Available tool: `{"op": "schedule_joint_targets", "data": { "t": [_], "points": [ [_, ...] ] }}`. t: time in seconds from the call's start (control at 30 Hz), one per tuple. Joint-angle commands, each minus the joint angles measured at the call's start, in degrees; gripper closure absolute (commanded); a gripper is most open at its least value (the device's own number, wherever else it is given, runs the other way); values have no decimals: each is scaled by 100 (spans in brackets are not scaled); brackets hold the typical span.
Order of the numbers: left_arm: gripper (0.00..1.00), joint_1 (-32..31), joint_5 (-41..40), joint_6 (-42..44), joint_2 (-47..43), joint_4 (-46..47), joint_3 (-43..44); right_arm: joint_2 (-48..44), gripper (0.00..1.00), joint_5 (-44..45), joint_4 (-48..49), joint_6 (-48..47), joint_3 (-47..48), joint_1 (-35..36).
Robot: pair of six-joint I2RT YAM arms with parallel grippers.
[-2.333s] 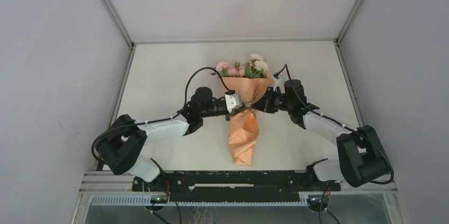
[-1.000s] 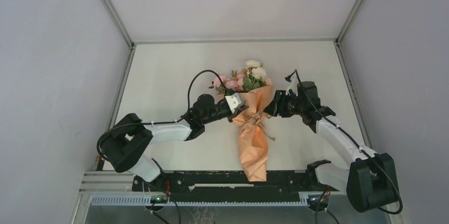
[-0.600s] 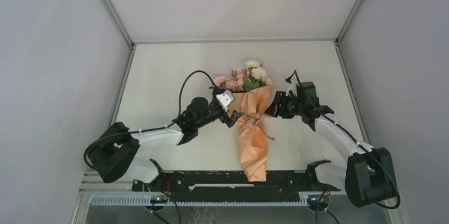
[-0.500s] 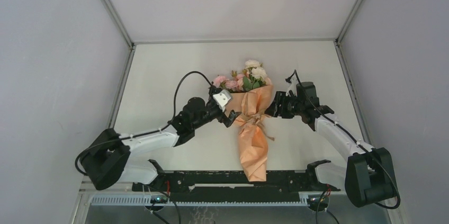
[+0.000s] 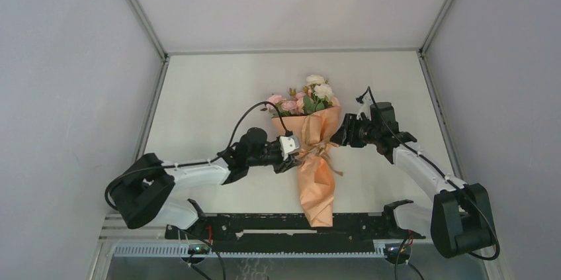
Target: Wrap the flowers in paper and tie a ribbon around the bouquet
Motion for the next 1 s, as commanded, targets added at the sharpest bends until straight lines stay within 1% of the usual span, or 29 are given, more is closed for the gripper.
{"op": "schedule_joint_targets", "data": {
  "t": [0.0, 0.1, 0.17, 0.2, 0.27, 0.3, 0.37, 0.4, 0.6, 0.7, 0.8, 0.83, 0.87, 0.97],
  "points": [
    [59, -88, 196, 174, 368, 398, 222, -112, 44, -40, 229, 14, -94, 8],
    [59, -107, 203, 289, 523, 370, 290, -85, 45, -85, 289, 22, -128, 8],
    [55, -144, 393, 458, 587, 230, 354, -46, 45, -110, 331, 35, -138, 4],
    [53, -159, 392, 493, 630, 158, 409, -31, 45, -105, 342, 33, -138, 4],
    [51, -161, 289, 433, 725, 87, 520, 3, 45, -131, 378, 32, -138, 6],
    [53, -161, 214, 400, 760, 73, 560, 5, 45, -158, 385, 39, -138, 5],
    [62, -161, 174, 407, 784, 60, 600, -24, 45, -203, 398, 30, -138, 7],
    [64, -165, 166, 411, 810, 42, 610, -35, 45, -197, 384, 26, -145, 6],
    [64, -161, -215, 218, 1000, 14, 792, -154, 45, -180, 286, -32, -138, -5],
    [60, -165, -102, 308, 1039, -63, 828, -184, 45, -148, 239, -62, -143, -4],
    [59, -182, -316, 231, 1157, -144, 958, -178, 45, -189, 257, -75, -138, 0],
    [62, -187, -350, 231, 1194, -172, 992, -167, 45, -209, 263, -76, -138, -3],
    [67, -187, -329, 233, 1218, -201, 1015, -163, 45, -210, 270, -76, -138, -3],
    [98, -187, -64, 369, 1176, -259, 988, -144, 45, -198, 241, -82, -138, 3]
  ]
}}
